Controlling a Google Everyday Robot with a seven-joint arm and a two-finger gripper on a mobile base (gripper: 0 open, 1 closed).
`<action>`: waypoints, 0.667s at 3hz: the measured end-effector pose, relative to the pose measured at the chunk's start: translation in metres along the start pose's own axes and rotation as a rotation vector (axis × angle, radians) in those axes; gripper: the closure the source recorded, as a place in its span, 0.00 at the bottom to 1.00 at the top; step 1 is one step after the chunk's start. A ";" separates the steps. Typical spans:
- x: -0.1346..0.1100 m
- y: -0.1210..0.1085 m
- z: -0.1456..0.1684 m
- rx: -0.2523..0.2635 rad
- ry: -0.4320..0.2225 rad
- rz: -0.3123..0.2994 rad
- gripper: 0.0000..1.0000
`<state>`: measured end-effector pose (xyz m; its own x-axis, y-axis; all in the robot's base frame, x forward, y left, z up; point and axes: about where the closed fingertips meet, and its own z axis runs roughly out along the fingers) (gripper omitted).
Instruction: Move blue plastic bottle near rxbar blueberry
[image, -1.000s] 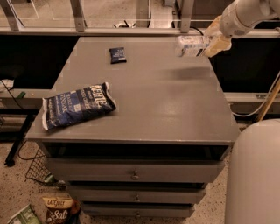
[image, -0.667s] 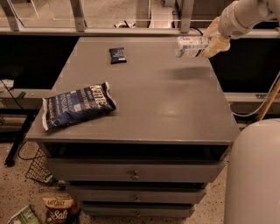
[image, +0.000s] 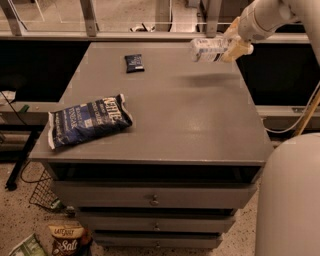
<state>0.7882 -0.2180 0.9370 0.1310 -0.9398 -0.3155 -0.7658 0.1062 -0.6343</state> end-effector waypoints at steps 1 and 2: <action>-0.011 -0.004 0.002 0.002 0.005 -0.039 1.00; -0.081 0.017 0.026 -0.094 -0.100 -0.180 1.00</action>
Offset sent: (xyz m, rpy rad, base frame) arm -0.0296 0.1839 -0.0108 -0.1081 0.0529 0.5404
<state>0.7810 -0.1317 0.9331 0.3294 -0.9035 -0.2741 -0.7791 -0.0960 -0.6196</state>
